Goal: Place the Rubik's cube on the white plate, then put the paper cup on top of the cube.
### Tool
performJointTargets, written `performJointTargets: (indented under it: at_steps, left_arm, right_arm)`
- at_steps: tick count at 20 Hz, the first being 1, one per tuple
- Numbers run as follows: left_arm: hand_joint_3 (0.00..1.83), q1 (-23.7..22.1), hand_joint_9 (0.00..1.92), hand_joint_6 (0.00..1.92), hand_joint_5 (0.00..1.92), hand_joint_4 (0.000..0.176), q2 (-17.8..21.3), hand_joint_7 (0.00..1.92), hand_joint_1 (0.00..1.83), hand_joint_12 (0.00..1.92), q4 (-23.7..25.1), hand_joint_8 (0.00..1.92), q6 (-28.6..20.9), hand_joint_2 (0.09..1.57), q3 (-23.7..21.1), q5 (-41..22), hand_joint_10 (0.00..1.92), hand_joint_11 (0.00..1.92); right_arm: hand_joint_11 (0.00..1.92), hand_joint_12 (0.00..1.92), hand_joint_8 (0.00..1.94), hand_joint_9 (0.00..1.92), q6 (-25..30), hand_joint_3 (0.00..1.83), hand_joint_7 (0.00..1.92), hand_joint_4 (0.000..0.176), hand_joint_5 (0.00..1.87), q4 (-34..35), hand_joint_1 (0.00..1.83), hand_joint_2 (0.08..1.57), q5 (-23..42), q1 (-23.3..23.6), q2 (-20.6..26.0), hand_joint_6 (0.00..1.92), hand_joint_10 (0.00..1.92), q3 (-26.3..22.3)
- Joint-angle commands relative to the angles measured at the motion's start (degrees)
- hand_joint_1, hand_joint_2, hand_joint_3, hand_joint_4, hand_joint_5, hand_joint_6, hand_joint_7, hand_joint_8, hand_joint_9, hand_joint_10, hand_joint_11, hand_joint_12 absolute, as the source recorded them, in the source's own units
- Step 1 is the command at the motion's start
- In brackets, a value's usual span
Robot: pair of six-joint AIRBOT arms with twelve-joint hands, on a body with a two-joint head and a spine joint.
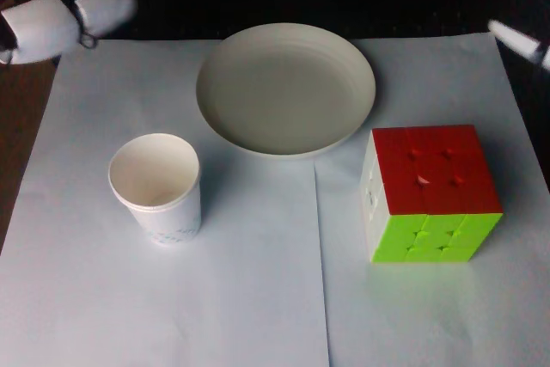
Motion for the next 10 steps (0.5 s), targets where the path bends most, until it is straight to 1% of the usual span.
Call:
performJointTargets:
  at_steps: [1,2,3,4,5,6,7,8,9,10]
  left_arm:
    - [0.01,-0.68,0.0,0.01,0.06,0.079,0.37,0.0,0.17,0.0,-0.24,0.0,-0.06,1.37,-0.3,-6.84,0.0,0.0]
    - [0.0,-0.68,0.0,0.0,0.04,0.104,0.35,0.0,0.09,0.0,0.46,0.0,0.01,1.35,-0.47,-6.32,0.0,0.0]
    - [0.0,-0.67,0.0,0.0,0.03,0.102,0.54,0.0,0.06,0.0,1.4,0.0,0.38,1.35,-0.98,-5.68,0.0,0.0]
    - [0.0,-0.66,0.0,0.0,0.05,0.116,0.82,0.0,0.12,0.0,1.86,0.0,0.73,1.32,-1.37,-5.33,0.0,0.0]
    - [0.0,-0.62,0.0,0.0,0.05,0.117,1.42,0.0,0.13,0.0,2.73,0.0,1.98,1.32,-2.53,-4.67,0.0,0.0]
    - [0.0,-0.61,0.0,0.0,0.03,0.134,1.63,0.0,0.11,0.0,3.05,0.0,2.76,1.3,-3.01,-4.28,0.0,0.0]
    - [0.0,-0.61,0.0,0.0,0.0,0.162,1.66,0.0,0.05,0.0,3.71,0.0,2.89,1.28,-3.13,-3.62,0.0,0.0]
    - [0.0,-0.62,0.0,0.0,0.0,0.157,1.67,0.0,0.07,0.0,4.11,0.0,2.9,1.28,-3.24,-3.11,0.0,0.0]
    - [0.0,-0.63,0.0,0.0,0.0,0.155,1.68,0.0,0.12,0.0,4.16,0.0,2.9,1.29,-3.27,-3.04,0.0,0.0]
    - [0.0,-0.62,0.0,0.0,0.0,0.16,1.73,0.0,0.11,0.0,4.16,0.0,2.9,1.29,-3.31,-3.1,0.0,0.0]
  right_arm:
    - [0.0,0.03,0.0,0.0,-0.21,0.0,0.0,0.077,0.0,-0.47,0.19,1.31,7.12,0.93,0.18,0.0,0.0,-0.18]
    - [0.0,0.0,0.0,0.0,-0.21,0.0,0.0,0.078,0.0,-0.77,0.19,1.31,7.12,0.93,0.18,0.0,0.0,-0.37]
    - [0.0,0.0,0.0,0.0,-0.21,0.0,0.0,0.065,0.0,-1.73,0.2,1.32,7.11,0.9,0.21,0.0,0.0,-0.82]
    - [0.0,0.0,0.0,0.0,-0.21,0.0,0.0,0.031,0.0,-2.48,0.17,1.32,7.1,0.89,0.31,0.0,0.0,-1.16]
    - [0.0,0.0,0.0,0.0,-0.21,0.0,0.0,0.019,0.0,-3.41,0.15,1.31,7.09,0.86,0.7,0.0,0.0,-1.88]
    - [0.0,0.0,0.0,0.0,-0.21,0.0,0.0,0.013,0.0,-3.65,0.16,1.31,7.09,0.79,0.82,0.0,0.0,-2.15]
    - [0.0,0.0,0.0,0.0,-0.21,0.0,0.0,0.057,0.0,-4.0,0.16,1.3,7.09,0.66,0.83,0.0,0.0,-2.28]
    - [0.0,0.0,0.0,0.0,-0.21,0.0,0.0,0.048,0.0,-4.17,0.18,1.3,7.08,0.62,0.83,0.0,0.0,-2.38]
    - [0.03,0.01,0.0,0.0,-0.21,0.0,0.0,0.032,0.0,-4.23,0.18,1.28,7.04,0.62,0.84,0.0,0.0,-2.44]
    - [0.02,0.01,0.0,0.0,-0.21,0.0,0.0,0.017,0.0,-4.24,0.18,1.27,6.92,0.62,0.84,0.0,0.0,-2.45]
